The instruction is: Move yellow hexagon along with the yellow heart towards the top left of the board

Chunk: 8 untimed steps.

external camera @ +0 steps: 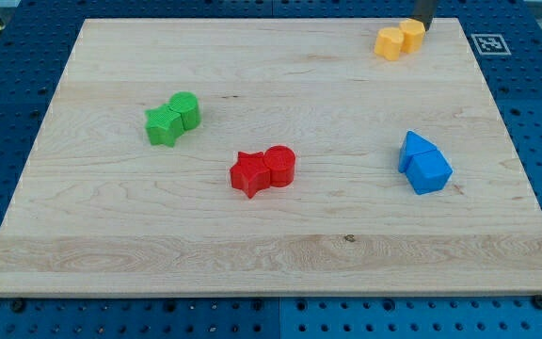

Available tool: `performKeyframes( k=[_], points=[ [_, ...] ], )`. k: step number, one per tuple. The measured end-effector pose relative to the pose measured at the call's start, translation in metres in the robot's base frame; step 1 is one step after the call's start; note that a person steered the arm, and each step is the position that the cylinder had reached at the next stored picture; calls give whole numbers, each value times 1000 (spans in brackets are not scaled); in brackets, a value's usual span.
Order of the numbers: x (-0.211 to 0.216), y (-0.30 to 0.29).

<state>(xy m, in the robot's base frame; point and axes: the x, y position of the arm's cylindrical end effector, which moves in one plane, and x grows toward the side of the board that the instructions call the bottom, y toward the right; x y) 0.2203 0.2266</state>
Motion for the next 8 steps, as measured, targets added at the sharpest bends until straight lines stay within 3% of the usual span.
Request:
performKeyframes(
  k=[2, 4, 8],
  points=[
    [22, -1],
    [10, 0],
    [70, 31]
  ],
)
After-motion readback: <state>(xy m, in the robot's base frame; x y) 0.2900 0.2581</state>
